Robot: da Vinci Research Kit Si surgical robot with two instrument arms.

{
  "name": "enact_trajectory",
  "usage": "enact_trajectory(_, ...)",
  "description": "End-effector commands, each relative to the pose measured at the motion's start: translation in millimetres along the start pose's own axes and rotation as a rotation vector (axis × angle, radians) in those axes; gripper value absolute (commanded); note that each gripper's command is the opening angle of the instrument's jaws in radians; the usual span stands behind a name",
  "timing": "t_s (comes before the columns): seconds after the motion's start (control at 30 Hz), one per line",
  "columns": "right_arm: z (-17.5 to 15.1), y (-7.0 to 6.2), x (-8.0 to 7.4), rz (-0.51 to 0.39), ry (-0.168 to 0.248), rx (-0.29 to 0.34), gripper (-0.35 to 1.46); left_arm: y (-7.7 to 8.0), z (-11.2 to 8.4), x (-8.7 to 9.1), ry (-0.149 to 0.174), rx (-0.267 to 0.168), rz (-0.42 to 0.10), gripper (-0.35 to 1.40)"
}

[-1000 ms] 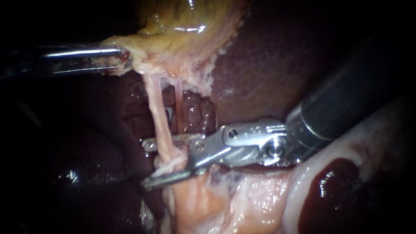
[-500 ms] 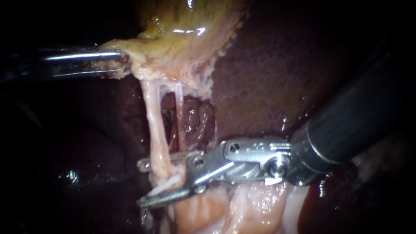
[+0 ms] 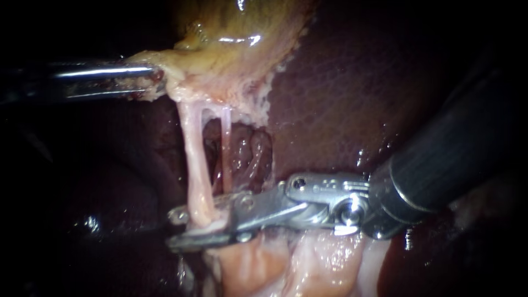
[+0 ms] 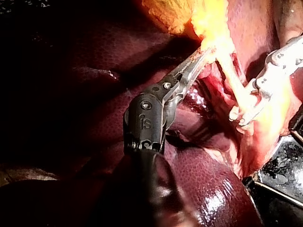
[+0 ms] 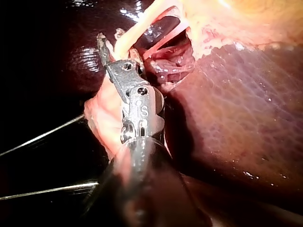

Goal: Clipping first clip left tube

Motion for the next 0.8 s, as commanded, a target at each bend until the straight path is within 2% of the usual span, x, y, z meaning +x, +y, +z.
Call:
enact_trajectory(0.03, -0.1, -0.1, 0.0, 0.007, -0.002, 0.006, -0.35, 0.0, 0.0, 0.0, 0.000, 0.000, 0.000, -0.35)
enact_trajectory(0.27, -0.5, 0.4, -0.2, 0.061, -0.006, 0.037, -0.35, 0.0, -0.1, 0.0, 0.000, 0.000, 0.000, -0.35)
enact_trajectory(0.8, -0.7, 0.8, -0.6, 0.071, -0.016, 0.038, -0.35, 0.0, -0.1, 0.0, 0.000, 0.000, 0.000, -0.35)
